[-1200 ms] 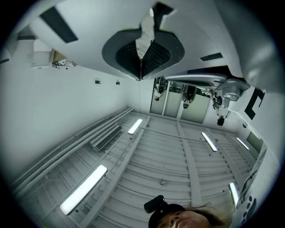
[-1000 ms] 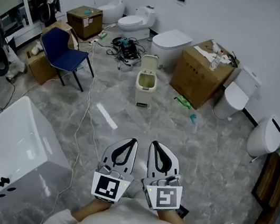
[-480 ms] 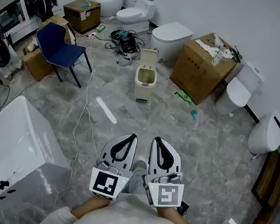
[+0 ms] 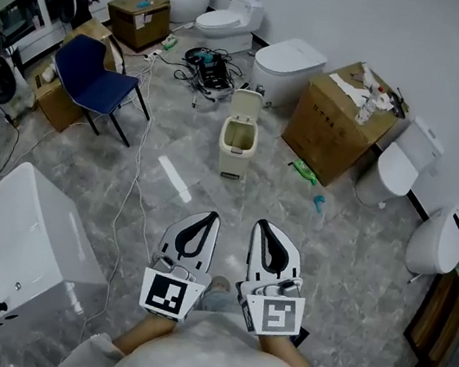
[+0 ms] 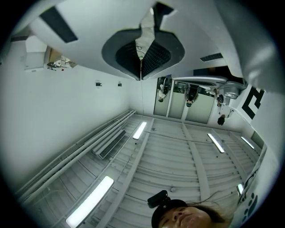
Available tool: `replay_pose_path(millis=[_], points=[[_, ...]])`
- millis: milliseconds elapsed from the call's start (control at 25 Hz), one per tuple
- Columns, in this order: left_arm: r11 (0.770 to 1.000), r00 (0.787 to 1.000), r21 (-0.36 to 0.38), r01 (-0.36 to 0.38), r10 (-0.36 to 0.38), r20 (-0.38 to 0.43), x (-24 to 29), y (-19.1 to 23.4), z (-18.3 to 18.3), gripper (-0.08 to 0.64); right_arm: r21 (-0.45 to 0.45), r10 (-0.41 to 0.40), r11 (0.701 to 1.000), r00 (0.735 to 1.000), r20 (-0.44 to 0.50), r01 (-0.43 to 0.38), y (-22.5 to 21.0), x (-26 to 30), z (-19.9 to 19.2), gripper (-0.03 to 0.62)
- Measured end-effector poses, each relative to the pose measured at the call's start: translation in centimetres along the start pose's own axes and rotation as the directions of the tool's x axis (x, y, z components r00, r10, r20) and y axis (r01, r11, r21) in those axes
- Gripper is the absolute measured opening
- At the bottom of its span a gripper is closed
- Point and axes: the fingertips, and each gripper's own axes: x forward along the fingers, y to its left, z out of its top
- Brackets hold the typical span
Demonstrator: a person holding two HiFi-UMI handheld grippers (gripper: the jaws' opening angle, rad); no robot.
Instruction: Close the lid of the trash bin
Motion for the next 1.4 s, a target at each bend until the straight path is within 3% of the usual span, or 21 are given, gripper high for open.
replay_pose_path(millis=[200,440,600,760,1040,1400], points=[[0.999,0.999,0.004,-0.036,0.036,0.014,6.4,1.7,0.1,0.02,0.046,0.0,0.999,0.999,0.051,-0.002,-5.2,5.3,0.5,0.032],[0.998,0.997,0.049,-0.043,0.046,-0.057,10.7,3.2,-1.3,0.02,0.013,0.024,1.0,1.0,-0.002,-0.024,-8.9,8.6,-1.7,0.032],[0.998,0.996,0.055,-0.042,0.046,-0.074,12.8,3.9,-1.8,0.02,0.062,0.005,0.998,1.0,0.025,-0.006,-10.5,10.5,-1.5,0.032],[0.998,0.996,0.045,-0.036,0.04,-0.077,14.4,4.5,-2.7,0.02,0.022,0.021,1.0,1.0,-0.023,-0.02,-11.6,11.3,-3.3,0.032],[0.999,0.997,0.046,-0.021,0.024,-0.073,17.6,6.8,-3.5,0.02,0.017,0.021,1.0,1.0,-0.001,-0.021,-12.5,14.9,-3.5,0.032],[0.999,0.996,0.04,0.006,-0.003,-0.085,26.4,13.9,-5.9,0.02,-0.004,-0.003,1.0,1.0,-0.019,0.003,-15.6,25.0,-6.2,0.032]])
